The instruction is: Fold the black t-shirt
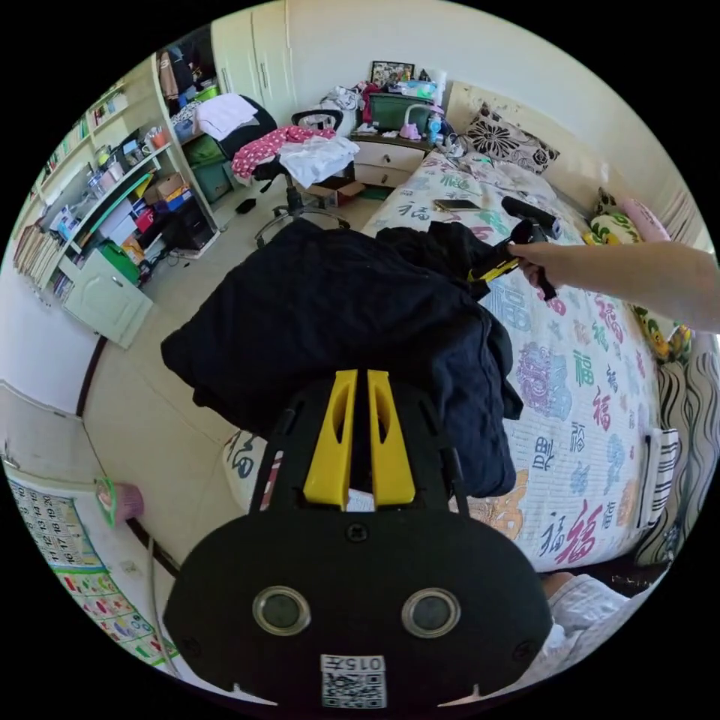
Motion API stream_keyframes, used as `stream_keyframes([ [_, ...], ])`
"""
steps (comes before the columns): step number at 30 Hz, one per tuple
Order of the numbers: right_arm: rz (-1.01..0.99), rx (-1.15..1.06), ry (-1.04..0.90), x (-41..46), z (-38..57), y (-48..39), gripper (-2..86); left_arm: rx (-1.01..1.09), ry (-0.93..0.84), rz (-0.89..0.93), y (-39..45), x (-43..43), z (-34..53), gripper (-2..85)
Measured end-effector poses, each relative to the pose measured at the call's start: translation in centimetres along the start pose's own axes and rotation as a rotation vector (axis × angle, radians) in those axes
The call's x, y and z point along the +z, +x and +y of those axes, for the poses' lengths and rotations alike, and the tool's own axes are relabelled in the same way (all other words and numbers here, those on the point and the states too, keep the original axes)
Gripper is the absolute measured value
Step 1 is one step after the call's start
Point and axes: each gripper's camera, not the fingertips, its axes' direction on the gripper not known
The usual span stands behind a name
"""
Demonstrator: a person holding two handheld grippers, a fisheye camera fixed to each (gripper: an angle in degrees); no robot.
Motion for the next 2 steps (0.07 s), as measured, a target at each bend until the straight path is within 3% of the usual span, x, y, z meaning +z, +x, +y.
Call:
stream_keyframes([
  [2,0.003,-0.046,0.059,0.4,-2.7,1.2,0.4,-0.006,-0.007,-0.013,1.5,-0.6,-0.6,0.1],
])
